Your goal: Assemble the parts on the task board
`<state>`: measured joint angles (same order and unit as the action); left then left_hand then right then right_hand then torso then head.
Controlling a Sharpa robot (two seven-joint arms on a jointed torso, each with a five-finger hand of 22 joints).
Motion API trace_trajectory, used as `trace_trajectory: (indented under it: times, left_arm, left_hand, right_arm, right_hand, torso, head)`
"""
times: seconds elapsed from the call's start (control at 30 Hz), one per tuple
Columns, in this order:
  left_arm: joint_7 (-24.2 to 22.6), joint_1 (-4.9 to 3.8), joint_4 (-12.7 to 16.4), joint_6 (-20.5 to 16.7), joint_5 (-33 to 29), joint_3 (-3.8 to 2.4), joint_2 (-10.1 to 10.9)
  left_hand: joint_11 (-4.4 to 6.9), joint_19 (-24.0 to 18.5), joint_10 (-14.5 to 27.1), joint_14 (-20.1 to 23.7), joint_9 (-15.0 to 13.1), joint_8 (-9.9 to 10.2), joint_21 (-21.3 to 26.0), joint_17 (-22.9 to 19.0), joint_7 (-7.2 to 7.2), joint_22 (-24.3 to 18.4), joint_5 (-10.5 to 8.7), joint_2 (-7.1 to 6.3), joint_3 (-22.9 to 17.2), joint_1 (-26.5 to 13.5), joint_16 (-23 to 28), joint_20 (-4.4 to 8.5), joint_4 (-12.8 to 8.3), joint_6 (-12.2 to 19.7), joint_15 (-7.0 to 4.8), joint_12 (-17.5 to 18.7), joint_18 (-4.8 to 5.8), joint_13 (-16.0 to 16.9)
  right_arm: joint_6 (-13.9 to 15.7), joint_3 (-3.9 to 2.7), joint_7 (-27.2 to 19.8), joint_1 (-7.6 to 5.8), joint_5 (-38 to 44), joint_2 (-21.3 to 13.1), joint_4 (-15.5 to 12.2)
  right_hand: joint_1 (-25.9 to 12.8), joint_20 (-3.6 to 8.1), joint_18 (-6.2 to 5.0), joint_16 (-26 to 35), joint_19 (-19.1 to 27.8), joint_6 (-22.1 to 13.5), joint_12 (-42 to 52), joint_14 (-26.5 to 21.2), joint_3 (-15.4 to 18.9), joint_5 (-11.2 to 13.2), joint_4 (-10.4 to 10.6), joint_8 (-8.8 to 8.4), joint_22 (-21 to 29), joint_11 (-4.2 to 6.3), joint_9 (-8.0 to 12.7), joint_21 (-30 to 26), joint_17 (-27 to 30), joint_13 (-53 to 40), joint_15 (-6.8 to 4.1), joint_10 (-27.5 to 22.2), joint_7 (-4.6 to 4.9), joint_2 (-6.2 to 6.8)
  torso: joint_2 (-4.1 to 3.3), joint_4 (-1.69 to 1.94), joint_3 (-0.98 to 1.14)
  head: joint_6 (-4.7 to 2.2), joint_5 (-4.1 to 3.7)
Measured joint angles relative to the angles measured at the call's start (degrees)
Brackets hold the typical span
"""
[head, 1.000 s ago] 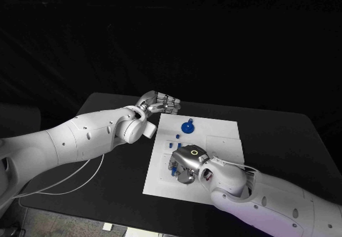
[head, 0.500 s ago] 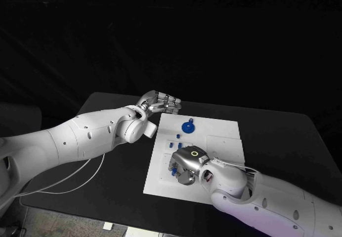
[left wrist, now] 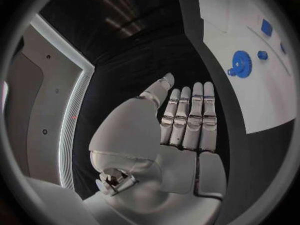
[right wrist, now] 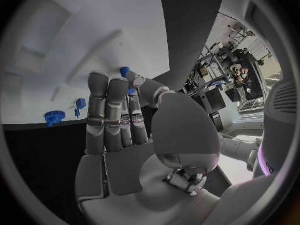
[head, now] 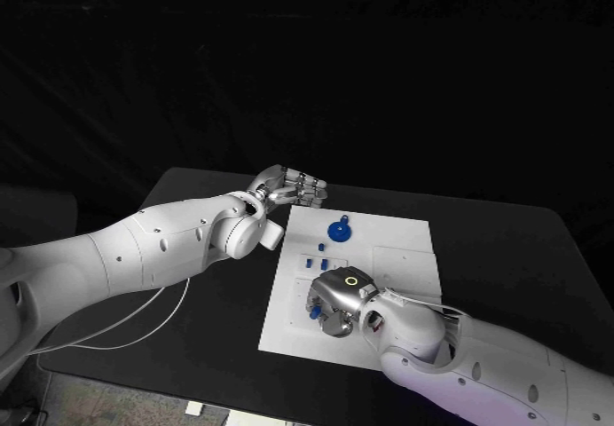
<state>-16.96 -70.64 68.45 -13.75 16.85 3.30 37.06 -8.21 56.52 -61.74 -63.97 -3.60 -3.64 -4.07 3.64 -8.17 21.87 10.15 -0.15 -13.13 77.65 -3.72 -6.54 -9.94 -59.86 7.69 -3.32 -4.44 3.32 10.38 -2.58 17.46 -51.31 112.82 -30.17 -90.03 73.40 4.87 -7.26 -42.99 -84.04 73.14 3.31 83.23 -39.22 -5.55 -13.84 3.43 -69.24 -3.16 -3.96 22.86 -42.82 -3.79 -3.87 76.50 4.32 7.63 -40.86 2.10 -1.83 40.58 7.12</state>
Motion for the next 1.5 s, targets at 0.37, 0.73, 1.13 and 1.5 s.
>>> trace_trajectory:
  times: [0.37,0.73,1.13,1.5]
  left_arm:
    - [0.13,0.00,0.00,0.02,0.00,0.01,0.04]
    - [0.24,0.01,0.01,0.04,0.00,0.03,0.08]
    - [0.33,0.01,0.05,0.06,0.00,0.04,0.28]
    - [0.36,0.01,0.15,0.07,0.02,0.05,0.72]
  left_hand:
    - [0.00,0.00,0.00,0.00,0.00,0.00,0.00,0.00,0.00,0.00,0.00,0.00,0.00,0.00,0.00,0.00,0.00,0.00,0.00,0.00,0.00,0.00]
    - [-0.21,0.00,0.21,0.00,0.00,0.00,0.00,0.00,0.00,-0.27,0.00,0.00,0.16,0.00,0.00,0.00,0.16,0.00,0.00,0.00,0.00,0.00]
    - [-0.21,0.00,0.21,0.00,0.00,0.00,0.00,0.00,0.00,-0.26,0.00,0.00,0.16,0.00,0.00,0.00,0.16,0.00,0.00,0.00,0.00,0.00]
    - [-0.21,0.00,0.21,0.00,0.00,0.00,0.00,0.00,0.00,-0.40,0.00,0.17,0.16,0.18,0.00,0.00,0.16,0.00,0.00,0.00,0.00,0.00]
  right_arm:
    - [0.22,0.33,-0.01,-0.05,-0.21,0.25,1.22]
    - [1.70,0.61,-0.51,0.22,-2.26,-0.48,0.85]
    - [5.60,0.58,-0.89,0.22,-4.18,-2.87,-1.49]
    - [7.95,-5.22,-1.38,-0.28,-9.77,-9.63,-5.60]
  right_hand:
    - [-1.94,-0.52,-0.80,0.10,0.12,-5.40,0.45,0.02,3.59,-0.65,2.34,0.06,0.72,0.63,0.22,-2.13,0.11,0.21,0.91,-2.75,1.29,1.37]
    - [-0.07,-2.14,-2.42,0.11,0.11,-11.18,0.33,0.01,15.20,-2.11,6.67,0.24,5.28,-1.96,0.27,-4.78,2.32,0.35,2.07,-12.01,0.41,4.29]
    - [0.75,-2.14,-2.46,-0.16,0.11,-11.57,0.33,-0.01,15.16,-0.66,8.50,0.24,7.55,-1.44,0.27,-3.89,3.32,0.35,2.05,-11.89,0.75,4.51]
    - [-1.63,-1.93,-2.42,-0.38,-0.03,-7.43,0.34,-0.17,10.86,-0.90,11.57,0.23,7.98,0.33,0.11,-2.98,3.25,0.25,1.51,-4.12,1.28,4.25]
  torso:
    - [0.01,0.01,0.01]
    - [-0.01,-0.02,0.05]
    - [-0.02,0.00,0.08]
    - [0.01,-0.10,0.05]
  head:
    - [0.10,0.01]
    - [0.05,-0.15]
    - [0.04,-0.34]
    - [-0.37,-1.57]
